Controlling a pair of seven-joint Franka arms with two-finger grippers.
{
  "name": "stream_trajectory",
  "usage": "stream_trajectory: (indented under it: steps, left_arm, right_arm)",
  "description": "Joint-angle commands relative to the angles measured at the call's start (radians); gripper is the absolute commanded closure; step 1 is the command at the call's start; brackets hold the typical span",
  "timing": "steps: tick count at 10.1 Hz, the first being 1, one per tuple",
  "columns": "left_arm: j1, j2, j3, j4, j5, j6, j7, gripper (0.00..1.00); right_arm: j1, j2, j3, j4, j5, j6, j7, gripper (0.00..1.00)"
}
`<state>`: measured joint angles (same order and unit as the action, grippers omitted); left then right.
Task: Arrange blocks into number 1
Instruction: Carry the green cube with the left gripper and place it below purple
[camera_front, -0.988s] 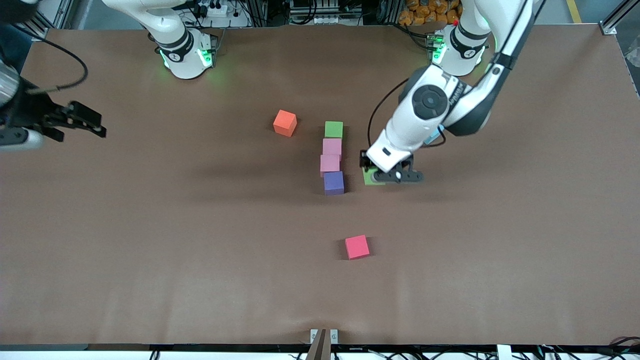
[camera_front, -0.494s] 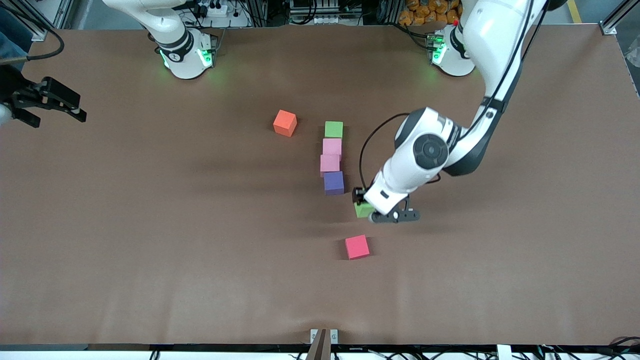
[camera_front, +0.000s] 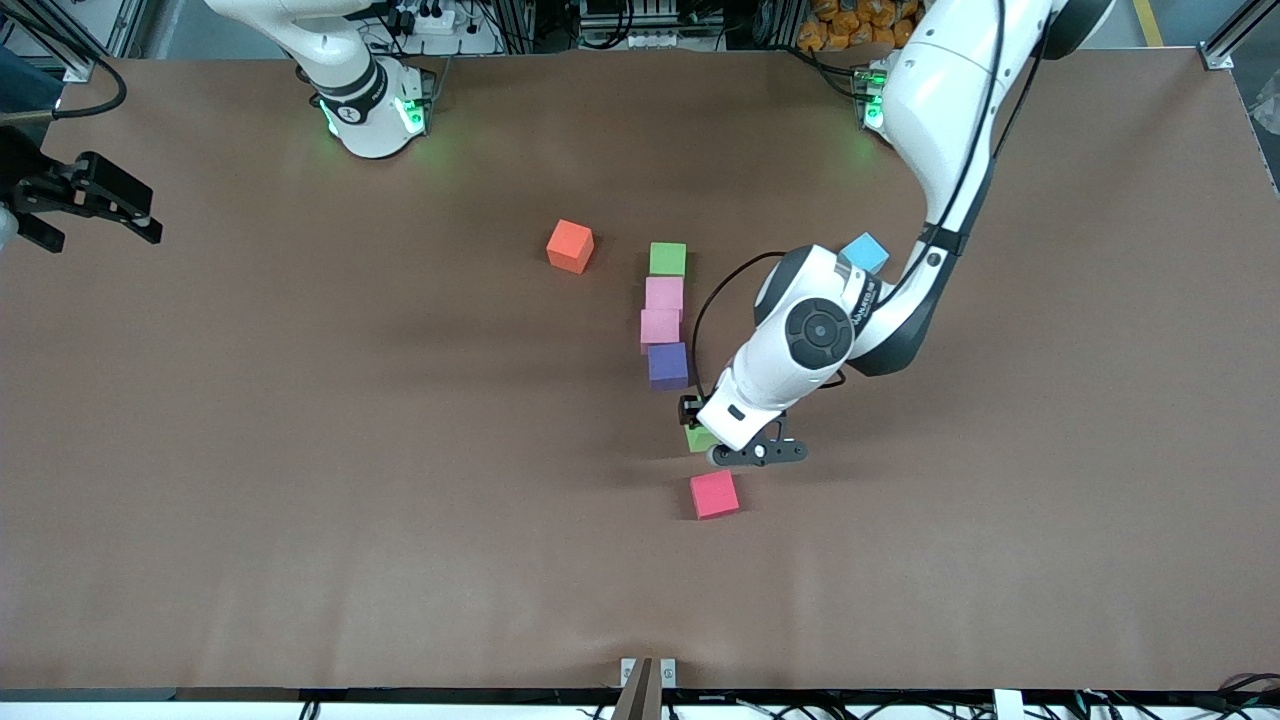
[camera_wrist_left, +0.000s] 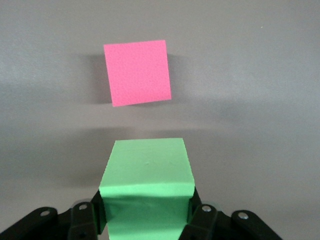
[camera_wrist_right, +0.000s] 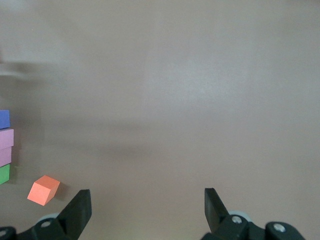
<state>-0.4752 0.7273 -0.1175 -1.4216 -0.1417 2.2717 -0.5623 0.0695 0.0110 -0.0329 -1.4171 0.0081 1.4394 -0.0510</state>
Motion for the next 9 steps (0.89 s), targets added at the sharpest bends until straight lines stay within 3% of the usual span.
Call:
stream_trajectory:
  steps: [1,4,9]
  left_arm:
    - [-0.048,0.052,0.033,0.061,-0.032,-0.026,0.016,1.0]
    - [-0.163,0.092,0.152,0.082,-0.111,-0.026,0.021,1.0]
    - [-0.204,0.136,0.182,0.105,-0.144,-0.029,0.019,1.0]
  right_arm:
    - [-0.013,0.001,0.015,0.018,-0.02,-0.03,-0.004,0.0]
    - [-0.019,0.009,0.01,0.017,-0.011,-0.04,-0.013,0.0]
    - [0.019,0.009,0.018,0.01,-0.017,-0.04,-0.013,0.0]
